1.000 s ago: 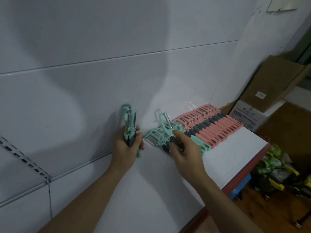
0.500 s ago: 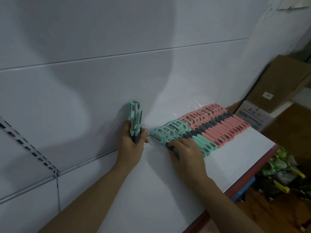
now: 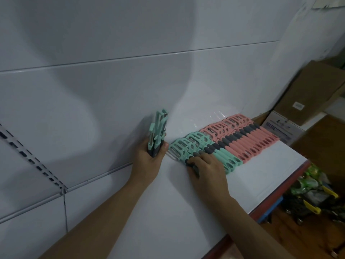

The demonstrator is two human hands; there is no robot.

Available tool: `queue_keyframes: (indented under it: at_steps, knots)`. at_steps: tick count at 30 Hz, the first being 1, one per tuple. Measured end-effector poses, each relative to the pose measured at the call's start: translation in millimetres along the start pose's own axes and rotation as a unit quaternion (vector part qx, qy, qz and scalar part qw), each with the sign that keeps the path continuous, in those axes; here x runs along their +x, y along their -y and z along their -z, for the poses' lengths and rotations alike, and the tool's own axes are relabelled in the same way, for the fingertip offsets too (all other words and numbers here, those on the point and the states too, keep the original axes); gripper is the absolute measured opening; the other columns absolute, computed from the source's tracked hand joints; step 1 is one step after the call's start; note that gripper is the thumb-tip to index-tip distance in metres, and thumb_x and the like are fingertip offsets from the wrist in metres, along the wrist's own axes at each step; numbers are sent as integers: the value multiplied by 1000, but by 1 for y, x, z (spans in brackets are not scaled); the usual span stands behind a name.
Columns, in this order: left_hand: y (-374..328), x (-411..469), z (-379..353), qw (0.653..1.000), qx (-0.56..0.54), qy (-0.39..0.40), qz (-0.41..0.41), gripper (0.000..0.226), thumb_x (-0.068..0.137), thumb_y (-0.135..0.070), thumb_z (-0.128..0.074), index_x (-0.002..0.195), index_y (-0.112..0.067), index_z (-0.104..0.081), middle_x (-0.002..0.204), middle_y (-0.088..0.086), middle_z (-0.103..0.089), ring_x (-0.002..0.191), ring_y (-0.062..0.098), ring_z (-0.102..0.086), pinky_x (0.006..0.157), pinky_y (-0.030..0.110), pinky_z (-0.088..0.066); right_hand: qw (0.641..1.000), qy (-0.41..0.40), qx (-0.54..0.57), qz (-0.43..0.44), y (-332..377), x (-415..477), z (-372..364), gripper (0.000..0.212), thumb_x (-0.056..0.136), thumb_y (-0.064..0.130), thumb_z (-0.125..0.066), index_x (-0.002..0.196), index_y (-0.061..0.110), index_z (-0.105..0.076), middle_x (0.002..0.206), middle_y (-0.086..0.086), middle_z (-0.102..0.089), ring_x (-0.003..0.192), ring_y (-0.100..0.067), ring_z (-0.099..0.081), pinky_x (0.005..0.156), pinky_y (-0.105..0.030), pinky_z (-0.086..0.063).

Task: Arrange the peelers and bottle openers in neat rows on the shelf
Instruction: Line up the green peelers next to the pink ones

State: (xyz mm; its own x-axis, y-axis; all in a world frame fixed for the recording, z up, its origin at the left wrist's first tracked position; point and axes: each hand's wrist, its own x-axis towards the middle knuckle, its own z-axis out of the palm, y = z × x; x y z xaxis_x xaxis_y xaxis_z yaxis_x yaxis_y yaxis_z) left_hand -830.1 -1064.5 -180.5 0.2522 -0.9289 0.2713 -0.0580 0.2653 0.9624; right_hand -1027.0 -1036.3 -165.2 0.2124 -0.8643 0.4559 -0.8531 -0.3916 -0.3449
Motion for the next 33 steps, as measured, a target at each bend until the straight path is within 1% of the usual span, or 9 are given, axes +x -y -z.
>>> queue_keyframes:
  at_steps: [5,9,12,14,18,23,25,28,33]
  knots:
    - [-4,-6,-2,999,26,34,-21,45,83,-49,-71,114,-17,-73,103,4,-75,86,16,-70,79,37,-58,999,-27,25,-12,5,4,4,19,90,29,-74,105,17,-74,98,0,-67,90,-20,-57,76,-38,-47]
    - [-17,-11,-4,996,1,77,-36,15,84,-37,-76,94,-47,-78,89,-15,-78,83,5,-75,74,17,-56,957,-14,278,-78,24,21,13,36,94,43,-61,123,22,-69,112,12,-65,99,-3,-60,79,-17,-52]
    - [-24,-20,-6,992,-28,115,-32,18,88,-41,-75,105,-44,-77,97,-9,-79,85,17,-78,72,25,-61,930,10,358,-82,34,27,15,13,99,30,-62,107,26,-72,105,6,-64,98,-11,-62,70,-22,-56]
    - [-27,-27,-5,990,-45,132,-23,19,91,-37,-73,110,-41,-76,101,-5,-79,84,21,-78,70,29,-62,908,1,412,-79,41,29,15,15,100,19,-61,96,29,-72,99,-1,-65,91,-15,-64,62,-20,-54]
    - [-38,-28,8,996,-36,76,-34,21,94,-38,-68,113,-35,-74,101,-2,-79,91,20,-77,75,28,-61,861,-17,495,-115,60,34,17,18,105,17,-52,106,20,-70,98,-2,-75,94,-19,-72,76,-34,-59]
    - [-31,-31,30,999,-5,-26,-24,16,98,-25,-62,112,-25,-69,60,-1,-59,56,15,-57,59,27,-50,896,-89,409,-148,57,29,19,21,106,33,-50,112,29,-69,71,4,-64,60,-7,-58,53,-25,-48]
    - [-30,-33,33,999,18,-17,-25,17,94,-32,-64,110,-28,-70,59,-8,-52,56,15,-48,60,29,-43,924,-72,344,-150,49,20,17,26,107,33,-46,116,25,-68,78,9,-65,65,-7,-57,57,-33,-49]
    - [-31,-37,33,999,18,-14,-36,14,89,-41,-67,102,-35,-68,63,-10,-52,60,18,-47,63,33,-42,939,-42,305,-152,40,9,13,27,106,23,-47,124,16,-64,100,5,-69,88,-9,-64,77,-40,-57]
    - [-23,-33,30,998,16,-51,-26,12,91,-35,-65,98,-25,-65,68,-7,-56,61,13,-53,63,29,-46,980,-39,170,-96,28,0,14,27,93,23,-71,120,20,-66,101,13,-61,82,0,-57,74,-12,-49]
